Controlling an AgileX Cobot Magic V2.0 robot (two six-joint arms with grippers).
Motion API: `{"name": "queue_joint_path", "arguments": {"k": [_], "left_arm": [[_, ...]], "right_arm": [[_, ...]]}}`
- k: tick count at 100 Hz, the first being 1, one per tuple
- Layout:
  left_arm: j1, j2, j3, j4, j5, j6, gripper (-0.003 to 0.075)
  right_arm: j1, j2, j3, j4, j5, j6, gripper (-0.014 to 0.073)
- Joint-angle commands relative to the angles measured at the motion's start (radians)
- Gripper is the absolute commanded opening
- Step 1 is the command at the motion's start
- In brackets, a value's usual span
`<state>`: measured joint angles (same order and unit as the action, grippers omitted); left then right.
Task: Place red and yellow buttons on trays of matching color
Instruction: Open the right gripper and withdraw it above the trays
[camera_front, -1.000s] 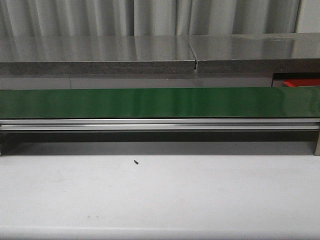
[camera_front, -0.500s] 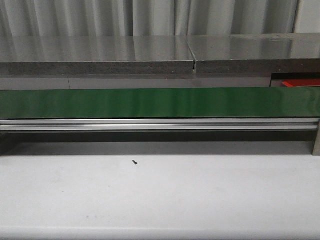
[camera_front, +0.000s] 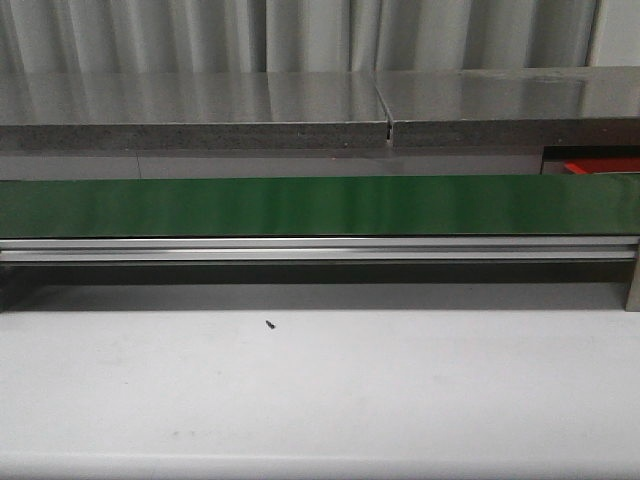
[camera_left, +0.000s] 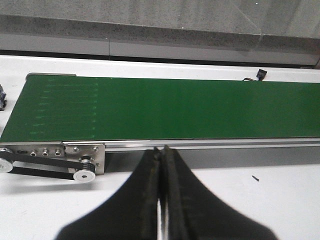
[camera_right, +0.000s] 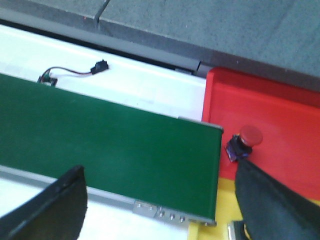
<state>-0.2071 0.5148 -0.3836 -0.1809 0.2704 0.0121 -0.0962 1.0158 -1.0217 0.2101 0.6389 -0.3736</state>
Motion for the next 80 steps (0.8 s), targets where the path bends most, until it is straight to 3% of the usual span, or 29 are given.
{"name": "queue_joint_path", "arguments": {"k": [1,23,36,43,52,74,80], "left_arm": [[-0.007,0.002,-0.026,-0.013,-0.070,-0.007,-0.0019],[-0.007,0.002,-0.026,-0.013,-0.070,-0.007,-0.0019],[-0.007,0.002,-0.026,-0.013,-0.070,-0.007,-0.0019],[-0.007,0.002,-0.026,-0.013,-0.070,-0.007,-0.0019],[-0.007,0.002,-0.026,-0.013,-0.070,-0.007,-0.0019],[-0.007,0.002,-0.026,-0.013,-0.070,-0.007,-0.0019],[-0.007,0.002,-0.026,-0.013,-0.070,-0.007,-0.0019]], "right_arm": [[0.001,-0.131,0.109,0.000,-0.095,0.002,0.0603],[0.001,-0.383,0.375,0.004,-0.090,0.003,0.0603],[0.001,-0.485,0.445,0.004,-0.067,0.003,0.0601],[0.001,-0.524,0.461,0.004,-0.063,0.003,0.0557],[0.001,-0.552,0.462,0.004,-0.065,0.003,0.0419],[0.001,-0.556,0.462,0.004,-0.062,0.003,-0.0081],[0.001,-0.556,0.462,0.004,-0.062,0.003,-0.0095]]}}
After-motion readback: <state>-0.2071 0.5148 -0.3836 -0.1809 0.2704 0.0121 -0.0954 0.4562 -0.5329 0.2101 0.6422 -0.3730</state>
